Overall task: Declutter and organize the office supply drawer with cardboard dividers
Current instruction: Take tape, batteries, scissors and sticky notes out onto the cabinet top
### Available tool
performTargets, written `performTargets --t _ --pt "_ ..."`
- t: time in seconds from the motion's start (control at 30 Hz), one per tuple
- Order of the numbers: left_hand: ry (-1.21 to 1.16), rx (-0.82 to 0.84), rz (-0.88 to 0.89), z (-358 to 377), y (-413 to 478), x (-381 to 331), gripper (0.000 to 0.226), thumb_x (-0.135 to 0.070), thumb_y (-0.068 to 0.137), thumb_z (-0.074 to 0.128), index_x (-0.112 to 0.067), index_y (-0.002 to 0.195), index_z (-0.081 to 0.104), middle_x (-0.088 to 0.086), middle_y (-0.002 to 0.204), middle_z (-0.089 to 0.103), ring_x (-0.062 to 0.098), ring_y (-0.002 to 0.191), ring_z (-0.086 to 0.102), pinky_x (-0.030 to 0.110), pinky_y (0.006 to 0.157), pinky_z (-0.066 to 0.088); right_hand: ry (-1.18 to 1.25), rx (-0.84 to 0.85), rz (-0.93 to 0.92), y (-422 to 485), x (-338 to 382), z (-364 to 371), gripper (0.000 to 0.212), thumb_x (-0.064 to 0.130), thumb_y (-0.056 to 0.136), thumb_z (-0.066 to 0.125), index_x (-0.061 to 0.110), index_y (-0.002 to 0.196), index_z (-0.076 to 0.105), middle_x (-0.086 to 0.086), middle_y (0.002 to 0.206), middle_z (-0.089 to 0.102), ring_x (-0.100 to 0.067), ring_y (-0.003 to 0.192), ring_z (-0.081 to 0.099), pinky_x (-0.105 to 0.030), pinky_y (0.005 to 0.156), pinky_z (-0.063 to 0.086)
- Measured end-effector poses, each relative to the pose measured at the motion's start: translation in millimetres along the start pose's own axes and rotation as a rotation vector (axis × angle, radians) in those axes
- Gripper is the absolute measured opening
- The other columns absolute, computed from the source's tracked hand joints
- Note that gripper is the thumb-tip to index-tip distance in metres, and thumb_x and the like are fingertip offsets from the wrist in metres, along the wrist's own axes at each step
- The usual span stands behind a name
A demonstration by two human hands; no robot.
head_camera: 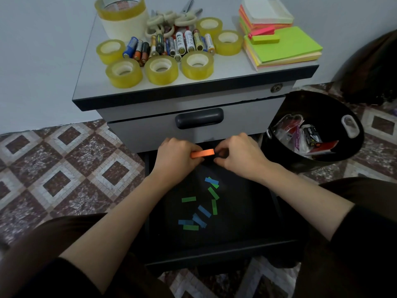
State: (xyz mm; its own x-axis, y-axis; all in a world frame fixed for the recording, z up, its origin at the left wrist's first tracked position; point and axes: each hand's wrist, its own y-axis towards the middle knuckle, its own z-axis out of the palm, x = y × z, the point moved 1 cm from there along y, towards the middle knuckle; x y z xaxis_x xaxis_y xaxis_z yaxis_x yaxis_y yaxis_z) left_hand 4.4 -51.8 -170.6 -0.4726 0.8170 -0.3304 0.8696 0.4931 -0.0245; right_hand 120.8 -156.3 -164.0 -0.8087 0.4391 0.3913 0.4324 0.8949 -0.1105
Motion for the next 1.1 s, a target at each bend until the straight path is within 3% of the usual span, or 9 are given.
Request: performTargets --t 0.3,0.43,0.57,0.73,0.83,0.97,1.1 --pt "0.022 0.019 0.028 2 2 -3 0.027 -0.029 0.092 0.054 -0.025 0.117 0.063 -0.001 0.101 0.067 0.016 0.097 0.059 0.033 0.098 0.039 0.001 0.021 -0.003 1 3 1 0.027 0.03 0.086 0.064 0.018 0.11 0.069 -0.002 0.095 0.07 -0.018 0.087 0.064 -0.03 0.075 0.052" --pt "-0.023 -0.006 0.066 4 1 -3 0.025 -0.028 0.089 0.059 -0.025 0.113 0.066 0.0 0.097 0.069 0.017 0.094 0.06 0.036 0.096 0.042 -0.09 -0.009 -0.03 1 3 -1 0.03 0.035 0.087 0.062 0.022 0.114 0.066 -0.003 0.1 0.068 -0.021 0.094 0.061 -0.028 0.07 0.045" --pt "-0.07 -0.034 0.12 5 -1 -7 0.022 -0.023 0.086 0.063 -0.02 0.107 0.069 0.001 0.093 0.069 0.017 0.089 0.061 0.037 0.093 0.043 -0.119 0.003 -0.092 0 6 0 0.023 0.032 0.09 0.057 0.023 0.106 0.07 -0.002 0.092 0.069 -0.019 0.084 0.062 -0.03 0.069 0.05" --pt "-0.088 0.003 0.088 2 2 -5 0.036 -0.026 0.082 0.068 -0.019 0.117 0.063 0.0 0.107 0.067 0.015 0.101 0.059 0.03 0.093 0.042 -0.141 0.002 -0.087 2 3 0 0.02 0.027 0.091 0.056 0.019 0.1 0.071 -0.003 0.087 0.067 -0.02 0.079 0.062 -0.033 0.07 0.052" --pt "0.011 0.075 -0.006 -1 4 -1 0.05 -0.03 0.084 0.066 -0.02 0.131 0.051 0.0 0.124 0.058 0.016 0.114 0.053 0.032 0.097 0.04 -0.144 -0.009 -0.067 4 -1 -2 0.019 0.026 0.09 0.056 0.019 0.099 0.071 -0.002 0.087 0.067 -0.019 0.08 0.061 -0.032 0.072 0.051" --pt "0.213 0.17 -0.041 -3 5 6 0.037 -0.024 0.092 0.055 -0.024 0.129 0.052 -0.003 0.125 0.059 0.015 0.115 0.053 0.033 0.101 0.036 -0.152 -0.016 -0.045 6 -5 -5 0.016 0.026 0.09 0.057 0.02 0.098 0.07 -0.001 0.091 0.068 -0.019 0.084 0.061 -0.031 0.073 0.05" --pt "0.253 0.142 0.037 -1 2 0 0.033 -0.026 0.093 0.053 -0.025 0.125 0.055 -0.006 0.121 0.06 0.014 0.114 0.052 0.032 0.102 0.031 -0.159 -0.002 -0.058 5 -4 -4 0.018 0.027 0.089 0.057 0.021 0.101 0.07 -0.001 0.092 0.068 -0.019 0.085 0.061 -0.031 0.073 0.05"
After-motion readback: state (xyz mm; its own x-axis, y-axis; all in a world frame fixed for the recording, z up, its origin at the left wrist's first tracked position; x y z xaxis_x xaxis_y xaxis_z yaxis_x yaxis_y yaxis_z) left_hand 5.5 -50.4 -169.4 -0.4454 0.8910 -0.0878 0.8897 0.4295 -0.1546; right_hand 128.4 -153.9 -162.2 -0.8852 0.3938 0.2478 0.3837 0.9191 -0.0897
